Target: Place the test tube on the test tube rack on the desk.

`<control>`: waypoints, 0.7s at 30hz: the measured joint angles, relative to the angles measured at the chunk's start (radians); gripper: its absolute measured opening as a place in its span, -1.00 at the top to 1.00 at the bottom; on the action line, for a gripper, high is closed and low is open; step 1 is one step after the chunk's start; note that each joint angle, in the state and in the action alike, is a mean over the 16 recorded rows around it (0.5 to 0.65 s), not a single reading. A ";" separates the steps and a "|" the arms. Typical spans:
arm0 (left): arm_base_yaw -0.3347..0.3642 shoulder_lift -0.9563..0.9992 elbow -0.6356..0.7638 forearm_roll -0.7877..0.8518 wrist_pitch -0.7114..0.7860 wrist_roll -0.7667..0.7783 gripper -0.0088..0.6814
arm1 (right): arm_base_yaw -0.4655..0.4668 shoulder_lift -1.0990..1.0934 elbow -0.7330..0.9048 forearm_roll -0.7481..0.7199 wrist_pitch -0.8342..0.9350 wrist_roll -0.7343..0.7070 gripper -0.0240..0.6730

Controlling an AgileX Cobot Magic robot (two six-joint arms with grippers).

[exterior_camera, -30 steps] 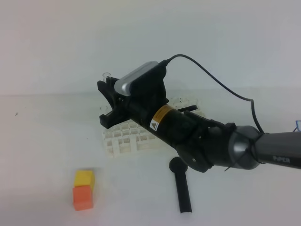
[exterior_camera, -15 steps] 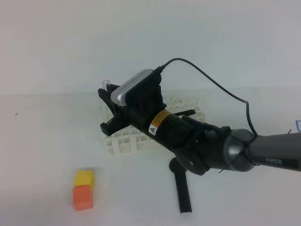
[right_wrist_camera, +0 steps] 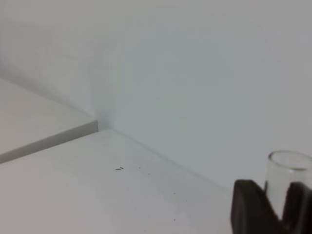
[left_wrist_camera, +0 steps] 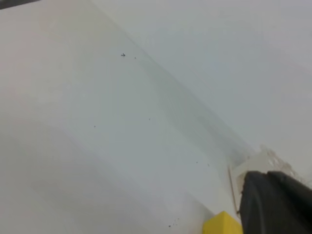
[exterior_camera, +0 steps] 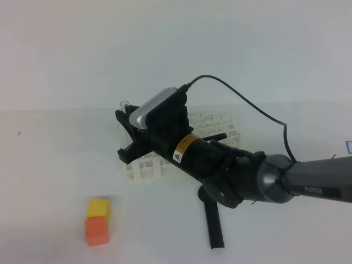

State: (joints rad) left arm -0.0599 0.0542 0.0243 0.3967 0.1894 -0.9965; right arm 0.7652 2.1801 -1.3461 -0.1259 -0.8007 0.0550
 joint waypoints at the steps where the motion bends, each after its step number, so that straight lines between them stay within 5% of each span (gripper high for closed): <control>1: 0.000 0.000 -0.002 -0.001 0.000 0.000 0.98 | 0.000 0.000 0.000 0.000 0.000 0.000 0.49; 14: 0.000 0.000 -0.008 -0.003 0.000 0.000 0.98 | 0.000 0.000 0.000 0.008 0.001 0.000 0.30; 21: 0.000 0.000 -0.008 -0.003 0.000 0.000 0.98 | 0.000 -0.020 0.000 0.006 0.058 -0.015 0.41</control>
State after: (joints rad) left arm -0.0599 0.0542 0.0159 0.3941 0.1894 -0.9965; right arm 0.7652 2.1606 -1.3461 -0.1199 -0.7423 0.0396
